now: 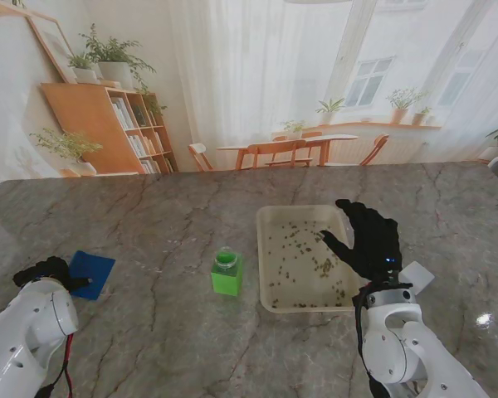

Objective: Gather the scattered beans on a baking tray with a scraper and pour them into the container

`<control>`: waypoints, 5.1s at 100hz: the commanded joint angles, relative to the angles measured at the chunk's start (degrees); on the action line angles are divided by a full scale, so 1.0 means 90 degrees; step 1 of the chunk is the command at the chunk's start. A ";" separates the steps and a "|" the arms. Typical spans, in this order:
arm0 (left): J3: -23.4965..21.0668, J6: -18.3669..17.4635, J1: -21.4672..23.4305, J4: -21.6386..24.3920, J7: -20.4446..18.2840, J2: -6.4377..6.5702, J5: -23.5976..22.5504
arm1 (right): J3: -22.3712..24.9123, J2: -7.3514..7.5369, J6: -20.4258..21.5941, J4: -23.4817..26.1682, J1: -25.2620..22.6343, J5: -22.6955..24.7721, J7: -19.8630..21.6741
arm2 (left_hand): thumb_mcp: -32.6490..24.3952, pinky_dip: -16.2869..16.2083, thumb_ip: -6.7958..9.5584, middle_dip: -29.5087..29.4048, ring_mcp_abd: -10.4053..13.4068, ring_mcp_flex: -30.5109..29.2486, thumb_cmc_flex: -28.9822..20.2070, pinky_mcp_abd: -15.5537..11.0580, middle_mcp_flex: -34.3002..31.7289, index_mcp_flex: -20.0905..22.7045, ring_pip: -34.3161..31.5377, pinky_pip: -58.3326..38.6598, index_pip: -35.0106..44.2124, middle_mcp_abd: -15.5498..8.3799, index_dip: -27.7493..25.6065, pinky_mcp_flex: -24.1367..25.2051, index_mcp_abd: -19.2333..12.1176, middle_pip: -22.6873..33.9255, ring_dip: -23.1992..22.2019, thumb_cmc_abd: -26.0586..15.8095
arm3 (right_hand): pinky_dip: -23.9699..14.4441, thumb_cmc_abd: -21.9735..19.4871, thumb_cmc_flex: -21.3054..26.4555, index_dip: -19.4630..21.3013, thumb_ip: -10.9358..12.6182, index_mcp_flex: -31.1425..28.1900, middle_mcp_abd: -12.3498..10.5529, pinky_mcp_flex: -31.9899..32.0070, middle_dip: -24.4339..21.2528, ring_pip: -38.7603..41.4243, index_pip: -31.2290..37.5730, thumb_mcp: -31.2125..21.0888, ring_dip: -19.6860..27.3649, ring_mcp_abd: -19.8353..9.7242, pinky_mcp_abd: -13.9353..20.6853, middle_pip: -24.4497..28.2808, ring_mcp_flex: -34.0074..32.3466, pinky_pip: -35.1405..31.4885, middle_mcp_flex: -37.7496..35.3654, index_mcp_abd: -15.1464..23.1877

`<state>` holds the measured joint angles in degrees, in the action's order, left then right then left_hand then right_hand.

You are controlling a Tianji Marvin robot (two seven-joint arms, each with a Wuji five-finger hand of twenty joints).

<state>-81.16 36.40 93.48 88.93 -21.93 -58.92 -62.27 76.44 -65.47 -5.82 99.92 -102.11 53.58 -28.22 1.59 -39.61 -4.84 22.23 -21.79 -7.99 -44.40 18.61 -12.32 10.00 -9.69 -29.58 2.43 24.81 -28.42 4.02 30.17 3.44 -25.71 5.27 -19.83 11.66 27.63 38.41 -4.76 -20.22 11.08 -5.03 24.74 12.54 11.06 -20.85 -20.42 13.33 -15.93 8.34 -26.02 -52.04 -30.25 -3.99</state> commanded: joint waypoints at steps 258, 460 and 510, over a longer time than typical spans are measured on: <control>0.0246 -0.1962 -0.0409 -0.0826 0.1566 -0.0088 0.0151 | 0.0254 -0.0025 -0.0177 0.0045 -0.0285 0.0110 -0.0145 | -0.0589 -0.0788 -0.0042 0.2844 0.1905 -0.5302 -0.3285 -0.1548 -0.4915 0.1028 -0.3872 -0.4412 0.7860 -0.2136 -0.6837 -0.4796 -0.2174 0.3794 -0.2486 0.0302 | -0.0218 -0.0289 -0.0101 0.0085 0.0240 -0.0598 -0.0161 -0.0033 0.0079 -0.0009 0.0426 0.0104 -0.0101 -0.0199 -0.0060 0.0066 -0.0121 0.0180 -0.0287 0.0322; 0.0274 -0.5678 -0.0430 0.1876 0.3253 -0.0231 -0.0216 | 0.0213 0.0309 0.2169 0.0458 0.1530 0.0090 0.2010 | -0.0559 -0.1121 -0.0034 0.3506 0.2119 -0.4270 -0.3285 -0.1606 -0.3938 0.1335 -0.3562 -0.3635 0.5273 -0.2633 -0.3492 -0.3867 -0.2350 0.3844 -0.2805 -0.0460 | -0.1446 -0.0008 -0.0777 -0.0047 0.0190 0.0163 -0.0466 -0.1351 0.1223 0.1572 -0.0116 -0.0221 -0.1025 -0.0855 0.0259 0.0487 -0.1029 -0.0671 -0.0345 -0.0557; 0.1651 -0.5878 -0.1541 0.1230 0.3807 -0.0193 -0.0682 | -0.0493 0.0464 0.2756 0.0872 0.2649 0.0312 0.3158 | -0.0517 -0.1122 0.0011 0.3483 0.2098 -0.4176 -0.3285 -0.1615 -0.3846 0.1274 -0.3557 -0.3602 0.5248 -0.2583 -0.3330 -0.3768 -0.2318 0.3849 -0.2816 -0.0488 | -0.1180 0.0123 -0.0981 -0.0145 0.0158 0.0052 0.0096 -0.1083 0.0467 0.0460 -0.0277 -0.0376 -0.0378 -0.0452 0.0246 0.0054 -0.0718 -0.0119 0.0003 -0.1355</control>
<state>-67.17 -16.42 80.56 100.49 12.03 -60.18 -68.48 72.86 -61.34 17.89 106.37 -79.87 56.51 -1.90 5.61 -48.74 -8.75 53.53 -4.64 -47.00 -65.80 5.90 -46.89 23.53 -41.76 -62.73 48.57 5.37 -58.63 -31.04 12.03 37.51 -50.48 9.03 -31.42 12.00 20.20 37.77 -4.75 -19.96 11.06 -14.70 29.74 17.38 8.92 -22.47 -24.26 8.96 -14.58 9.60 -32.30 -53.82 -30.16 -14.25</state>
